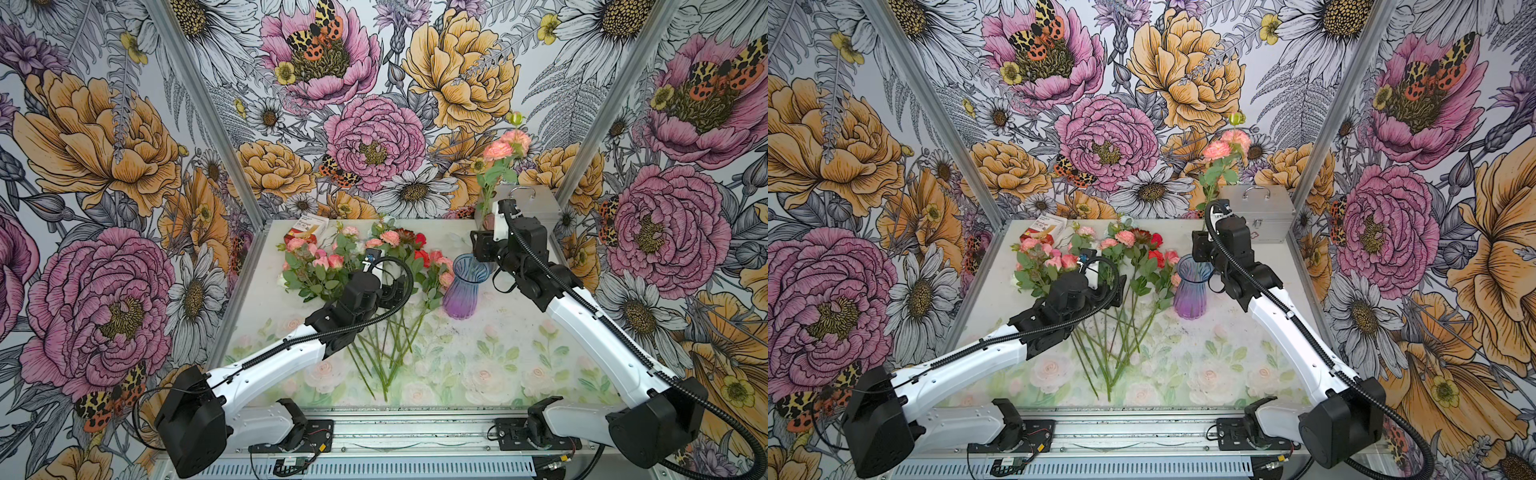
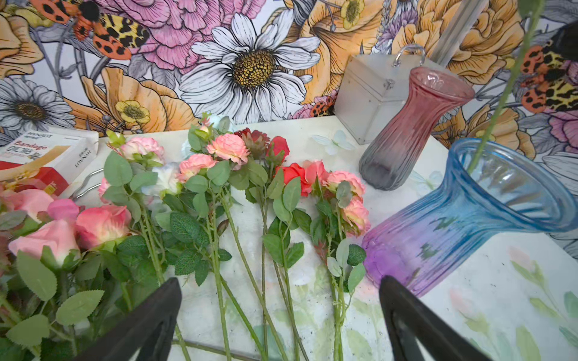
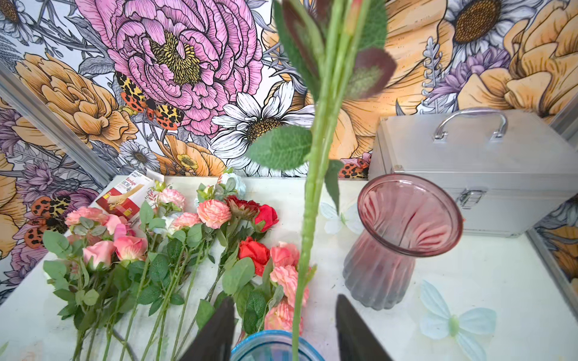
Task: Place the pink flowers into the vase
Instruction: Place the flower in the vase, then pick up the flower at the center of the board.
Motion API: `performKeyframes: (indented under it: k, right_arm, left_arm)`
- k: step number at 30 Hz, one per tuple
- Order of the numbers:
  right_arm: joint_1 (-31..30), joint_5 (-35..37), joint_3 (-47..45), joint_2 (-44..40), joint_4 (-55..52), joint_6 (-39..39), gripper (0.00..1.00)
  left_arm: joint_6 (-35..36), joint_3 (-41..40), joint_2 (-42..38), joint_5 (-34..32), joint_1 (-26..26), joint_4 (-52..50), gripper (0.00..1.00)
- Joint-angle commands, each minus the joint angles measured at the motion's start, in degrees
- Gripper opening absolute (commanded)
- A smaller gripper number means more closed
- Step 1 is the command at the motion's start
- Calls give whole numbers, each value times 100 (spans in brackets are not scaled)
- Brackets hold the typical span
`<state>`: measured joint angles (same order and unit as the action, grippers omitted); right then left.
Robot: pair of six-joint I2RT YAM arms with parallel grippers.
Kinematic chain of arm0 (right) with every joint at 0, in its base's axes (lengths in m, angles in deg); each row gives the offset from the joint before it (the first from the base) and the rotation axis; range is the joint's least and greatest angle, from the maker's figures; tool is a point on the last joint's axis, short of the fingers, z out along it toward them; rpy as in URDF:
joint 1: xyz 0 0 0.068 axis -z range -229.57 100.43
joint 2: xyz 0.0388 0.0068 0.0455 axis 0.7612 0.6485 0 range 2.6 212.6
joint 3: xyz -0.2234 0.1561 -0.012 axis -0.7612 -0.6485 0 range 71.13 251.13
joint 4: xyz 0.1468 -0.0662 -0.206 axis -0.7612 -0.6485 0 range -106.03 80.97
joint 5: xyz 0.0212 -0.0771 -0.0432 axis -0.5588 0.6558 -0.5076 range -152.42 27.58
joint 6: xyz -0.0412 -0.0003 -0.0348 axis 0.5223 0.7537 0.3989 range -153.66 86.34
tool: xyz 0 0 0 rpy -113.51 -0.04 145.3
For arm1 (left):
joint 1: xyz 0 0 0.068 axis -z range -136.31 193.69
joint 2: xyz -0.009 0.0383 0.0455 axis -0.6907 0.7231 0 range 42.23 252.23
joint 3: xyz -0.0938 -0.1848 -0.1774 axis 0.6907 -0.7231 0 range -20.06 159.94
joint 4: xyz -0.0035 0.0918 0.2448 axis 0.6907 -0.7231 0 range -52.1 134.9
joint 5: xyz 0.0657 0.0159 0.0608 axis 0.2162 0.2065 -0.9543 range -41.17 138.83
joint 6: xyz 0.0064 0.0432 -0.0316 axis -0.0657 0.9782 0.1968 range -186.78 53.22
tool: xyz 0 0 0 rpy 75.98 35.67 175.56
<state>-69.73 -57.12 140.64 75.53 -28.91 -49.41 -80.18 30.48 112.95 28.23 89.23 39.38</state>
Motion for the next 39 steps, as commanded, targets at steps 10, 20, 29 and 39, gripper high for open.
performKeyframes:
  k: [10, 20, 29, 39]
  right_arm:
    - [39, -81, 437, -176, 72, -42, 99]
    - [54, -77, 1053, -352, -286, -102, 99]
    - [113, -209, 1134, -585, -512, -148, 99]
    - [140, -350, 1111, -433, -552, -186, 99]
  left_arm:
    - [-642, 824, 1313, 1807, 302, -2340, 98]
    - [-529, 2588, 3408, 1936, 491, -3585, 86]
    - [-403, 3601, 4717, 1371, 426, -4088, 75]
    - [-336, 3603, 4592, 1414, 323, -4001, 64]
